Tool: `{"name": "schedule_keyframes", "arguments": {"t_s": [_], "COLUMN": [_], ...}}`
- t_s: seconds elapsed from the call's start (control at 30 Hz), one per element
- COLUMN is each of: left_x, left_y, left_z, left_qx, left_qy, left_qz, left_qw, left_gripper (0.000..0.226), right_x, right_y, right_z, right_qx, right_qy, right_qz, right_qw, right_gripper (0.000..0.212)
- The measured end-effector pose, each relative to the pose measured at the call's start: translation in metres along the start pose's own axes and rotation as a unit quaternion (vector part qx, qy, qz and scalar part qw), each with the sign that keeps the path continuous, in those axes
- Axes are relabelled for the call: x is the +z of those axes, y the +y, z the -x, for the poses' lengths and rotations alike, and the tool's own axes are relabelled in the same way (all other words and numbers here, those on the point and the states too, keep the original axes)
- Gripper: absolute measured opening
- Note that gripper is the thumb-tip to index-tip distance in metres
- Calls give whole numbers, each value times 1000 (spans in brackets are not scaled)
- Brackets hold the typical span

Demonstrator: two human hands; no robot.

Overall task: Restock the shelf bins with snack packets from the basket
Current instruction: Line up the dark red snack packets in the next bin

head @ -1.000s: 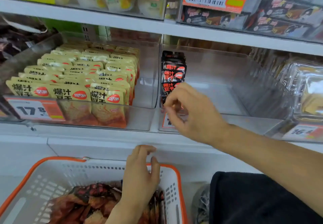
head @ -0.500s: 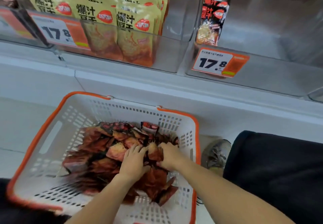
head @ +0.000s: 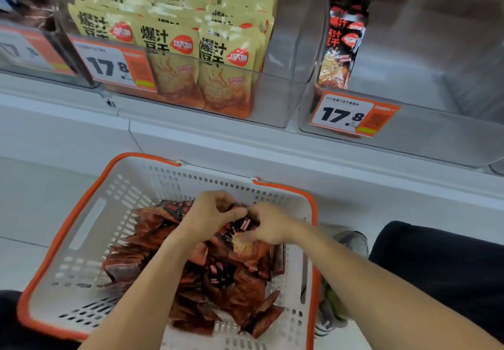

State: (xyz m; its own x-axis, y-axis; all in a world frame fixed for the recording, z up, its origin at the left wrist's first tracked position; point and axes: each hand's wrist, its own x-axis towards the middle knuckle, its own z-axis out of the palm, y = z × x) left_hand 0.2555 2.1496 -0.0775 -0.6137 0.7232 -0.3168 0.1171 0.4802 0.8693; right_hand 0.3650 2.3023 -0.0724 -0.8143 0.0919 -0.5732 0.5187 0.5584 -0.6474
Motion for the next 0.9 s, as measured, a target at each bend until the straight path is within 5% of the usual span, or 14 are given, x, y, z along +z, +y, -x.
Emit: {"name": "schedule_keyframes", "arguments": {"t_s": [0.3, 0.47, 0.57, 0.67, 0.77, 0.9], "left_x": [-31, -20, -18, -16, -6, 5], "left_y": [136, 207, 222, 228, 226, 213], "left_z": [24, 44, 35, 15, -6, -16], "left_qx": [105, 215, 296, 346, 338, 369], "left_qy": [-14, 171, 282, 273, 231, 254], "left_qz": [82, 189, 108, -62, -164, -300], "left_qw": [991, 943, 906, 895, 898, 842], "left_gripper": [18, 5, 12, 37, 57, 67], "right_x": [-136, -196, -237, -261, -270, -280], "right_y": [-87, -112, -104, -89, -69, -50], "right_z": [100, 178, 191, 171, 138, 106], "right_qx": [-114, -187, -206, -142, -7, 120], "right_qy": [95, 239, 373, 421, 372, 285], "right_qz": [96, 73, -50, -154, -229, -171], "right_qw": [984, 950, 903, 882, 899, 936], "right_gripper": [38, 46, 35, 44, 43, 49]}}
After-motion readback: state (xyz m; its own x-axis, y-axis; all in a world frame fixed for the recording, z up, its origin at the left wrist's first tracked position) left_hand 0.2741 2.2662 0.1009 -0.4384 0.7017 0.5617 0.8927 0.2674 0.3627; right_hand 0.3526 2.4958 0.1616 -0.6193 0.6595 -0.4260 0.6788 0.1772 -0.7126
